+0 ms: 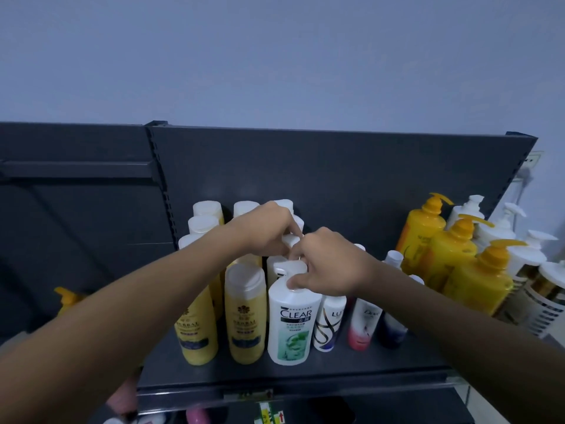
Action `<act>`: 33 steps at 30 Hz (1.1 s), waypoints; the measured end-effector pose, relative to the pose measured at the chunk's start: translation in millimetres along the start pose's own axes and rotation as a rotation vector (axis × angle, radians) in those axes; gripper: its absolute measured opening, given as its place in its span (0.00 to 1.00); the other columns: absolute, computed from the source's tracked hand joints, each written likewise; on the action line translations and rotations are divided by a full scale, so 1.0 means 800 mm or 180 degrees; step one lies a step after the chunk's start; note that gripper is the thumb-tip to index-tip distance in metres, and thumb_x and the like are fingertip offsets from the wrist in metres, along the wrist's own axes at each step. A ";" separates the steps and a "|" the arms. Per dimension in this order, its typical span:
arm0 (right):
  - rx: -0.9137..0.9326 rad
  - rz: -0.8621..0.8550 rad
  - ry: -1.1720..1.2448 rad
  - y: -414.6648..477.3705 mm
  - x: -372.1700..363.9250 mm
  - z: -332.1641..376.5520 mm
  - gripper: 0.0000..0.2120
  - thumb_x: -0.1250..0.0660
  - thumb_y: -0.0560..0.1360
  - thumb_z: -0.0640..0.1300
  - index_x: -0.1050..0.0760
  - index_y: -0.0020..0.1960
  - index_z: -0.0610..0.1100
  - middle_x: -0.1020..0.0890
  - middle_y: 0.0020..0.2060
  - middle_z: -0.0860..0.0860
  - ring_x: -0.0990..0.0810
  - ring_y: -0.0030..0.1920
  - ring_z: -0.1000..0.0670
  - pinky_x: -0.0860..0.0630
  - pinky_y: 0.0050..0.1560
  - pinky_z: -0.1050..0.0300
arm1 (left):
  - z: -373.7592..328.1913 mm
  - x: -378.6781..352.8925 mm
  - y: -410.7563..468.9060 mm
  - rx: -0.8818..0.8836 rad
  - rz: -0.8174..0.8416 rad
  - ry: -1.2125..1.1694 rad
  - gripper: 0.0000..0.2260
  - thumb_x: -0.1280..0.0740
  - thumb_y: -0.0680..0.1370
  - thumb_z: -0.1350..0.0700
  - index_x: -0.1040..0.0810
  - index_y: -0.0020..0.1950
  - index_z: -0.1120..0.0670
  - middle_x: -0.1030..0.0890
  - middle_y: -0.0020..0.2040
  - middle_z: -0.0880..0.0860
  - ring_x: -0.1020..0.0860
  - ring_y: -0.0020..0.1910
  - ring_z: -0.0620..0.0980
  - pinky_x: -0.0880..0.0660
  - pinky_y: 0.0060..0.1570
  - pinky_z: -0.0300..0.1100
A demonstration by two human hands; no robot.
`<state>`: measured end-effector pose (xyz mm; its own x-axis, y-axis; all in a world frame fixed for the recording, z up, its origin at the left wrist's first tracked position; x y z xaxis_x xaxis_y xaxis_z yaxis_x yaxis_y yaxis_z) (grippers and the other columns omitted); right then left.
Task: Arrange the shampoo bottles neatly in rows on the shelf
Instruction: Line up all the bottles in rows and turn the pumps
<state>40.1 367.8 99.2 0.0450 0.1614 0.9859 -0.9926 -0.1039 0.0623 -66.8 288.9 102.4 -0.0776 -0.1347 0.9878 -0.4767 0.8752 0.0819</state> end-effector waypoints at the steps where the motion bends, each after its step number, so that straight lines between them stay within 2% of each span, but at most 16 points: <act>1: 0.0007 0.0006 0.0017 0.001 -0.001 0.000 0.15 0.25 0.72 0.56 0.17 0.48 0.44 0.22 0.33 0.52 0.20 0.41 0.48 0.28 0.37 0.55 | 0.000 -0.001 0.001 -0.0019 0.0021 -0.0006 0.13 0.25 0.74 0.54 0.14 0.58 0.42 0.15 0.43 0.49 0.21 0.41 0.48 0.20 0.46 0.50; 3: 0.0019 0.0042 0.0062 0.001 -0.002 -0.002 0.16 0.25 0.72 0.56 0.17 0.52 0.46 0.20 0.38 0.52 0.20 0.43 0.48 0.29 0.38 0.56 | 0.003 -0.001 0.003 -0.0054 0.0113 -0.0032 0.14 0.25 0.74 0.53 0.14 0.58 0.43 0.15 0.45 0.48 0.20 0.43 0.47 0.20 0.48 0.49; 5: -0.0018 0.0113 0.0180 -0.001 0.001 -0.008 0.21 0.25 0.72 0.59 0.19 0.60 0.49 0.17 0.44 0.52 0.20 0.46 0.51 0.27 0.42 0.57 | 0.011 0.007 0.004 -0.0057 0.0238 -0.0156 0.17 0.23 0.74 0.51 0.16 0.62 0.43 0.14 0.48 0.45 0.19 0.47 0.44 0.20 0.51 0.44; 8: -0.0103 0.0203 0.0379 -0.005 0.015 -0.021 0.29 0.27 0.72 0.63 0.23 0.68 0.48 0.14 0.49 0.54 0.20 0.50 0.56 0.23 0.51 0.59 | 0.029 0.039 0.010 0.0015 -0.0011 -0.0474 0.15 0.26 0.77 0.54 0.17 0.63 0.47 0.14 0.52 0.43 0.18 0.51 0.39 0.22 0.57 0.35; 10: -0.0113 0.0166 0.0342 -0.003 0.024 -0.028 0.29 0.29 0.74 0.65 0.23 0.67 0.48 0.14 0.49 0.55 0.18 0.50 0.57 0.22 0.52 0.59 | 0.043 0.055 0.020 0.0133 -0.0379 -0.0336 0.12 0.29 0.79 0.57 0.16 0.62 0.49 0.14 0.53 0.44 0.18 0.52 0.40 0.22 0.56 0.36; 12: -0.0088 0.0092 0.0303 0.003 0.031 -0.031 0.24 0.32 0.77 0.63 0.21 0.66 0.49 0.13 0.47 0.56 0.17 0.49 0.57 0.23 0.51 0.60 | 0.051 0.054 0.034 0.0215 -0.0494 -0.0086 0.12 0.30 0.80 0.59 0.17 0.62 0.50 0.15 0.54 0.46 0.18 0.52 0.43 0.21 0.56 0.40; 14: -0.0005 -0.0100 0.0147 0.011 0.037 -0.033 0.18 0.36 0.81 0.57 0.21 0.64 0.48 0.15 0.46 0.55 0.17 0.49 0.53 0.23 0.50 0.57 | 0.054 0.038 0.050 0.0220 -0.0330 0.0157 0.13 0.30 0.79 0.58 0.18 0.63 0.49 0.16 0.55 0.47 0.18 0.52 0.45 0.19 0.56 0.44; 17: 0.0122 -0.0339 -0.0298 0.028 0.042 -0.036 0.15 0.36 0.82 0.51 0.21 0.64 0.47 0.20 0.47 0.52 0.20 0.48 0.48 0.23 0.47 0.52 | 0.055 0.017 0.066 0.0206 0.0019 0.0223 0.12 0.31 0.80 0.56 0.17 0.62 0.46 0.16 0.54 0.46 0.19 0.48 0.45 0.19 0.54 0.46; 19: 0.0176 -0.0245 -0.0265 0.036 0.037 -0.036 0.16 0.33 0.79 0.52 0.21 0.65 0.47 0.18 0.49 0.51 0.19 0.48 0.48 0.21 0.47 0.51 | 0.056 0.013 0.068 0.0076 0.0165 0.0087 0.11 0.31 0.80 0.56 0.16 0.58 0.42 0.16 0.51 0.43 0.21 0.45 0.41 0.19 0.52 0.44; 21: 0.0259 -0.0071 -0.0071 0.041 0.027 -0.034 0.19 0.30 0.77 0.54 0.21 0.65 0.48 0.17 0.51 0.50 0.18 0.50 0.48 0.20 0.50 0.49 | 0.057 0.012 0.066 -0.0053 0.0296 -0.0034 0.11 0.29 0.79 0.54 0.16 0.59 0.42 0.16 0.51 0.42 0.21 0.45 0.39 0.20 0.51 0.42; 25: 0.0377 -0.0134 -0.0051 0.047 0.013 -0.030 0.17 0.28 0.76 0.50 0.22 0.64 0.47 0.17 0.52 0.50 0.17 0.49 0.47 0.20 0.48 0.49 | 0.059 0.008 0.065 -0.0003 0.0137 -0.0084 0.13 0.27 0.77 0.55 0.15 0.61 0.42 0.15 0.50 0.43 0.19 0.44 0.43 0.18 0.48 0.44; 29: 0.0358 -0.0303 -0.0160 0.053 0.007 -0.033 0.14 0.30 0.77 0.48 0.22 0.61 0.47 0.23 0.42 0.52 0.20 0.42 0.47 0.20 0.44 0.50 | 0.060 0.006 0.066 0.0055 0.0099 -0.0080 0.14 0.27 0.77 0.56 0.14 0.59 0.41 0.14 0.47 0.43 0.19 0.42 0.43 0.18 0.46 0.45; 33: 0.0371 -0.0123 0.0048 0.046 0.011 -0.043 0.14 0.31 0.78 0.51 0.21 0.62 0.50 0.16 0.49 0.50 0.17 0.47 0.47 0.19 0.50 0.48 | 0.055 0.007 0.064 -0.0003 0.0137 -0.0028 0.13 0.27 0.78 0.53 0.16 0.63 0.42 0.15 0.47 0.43 0.20 0.40 0.43 0.19 0.46 0.43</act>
<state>-0.1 399.2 105.0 0.0805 0.1822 0.9800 -0.9703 -0.2107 0.1188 -130.1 313.0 106.2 -0.1058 -0.1010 0.9892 -0.4721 0.8807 0.0394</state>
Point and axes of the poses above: each hand's wrist, its own y-axis towards the middle knuckle, its own x-axis out of the back of the hand, z = x × y, the point moved 4 cm from there along y, towards the middle knuckle
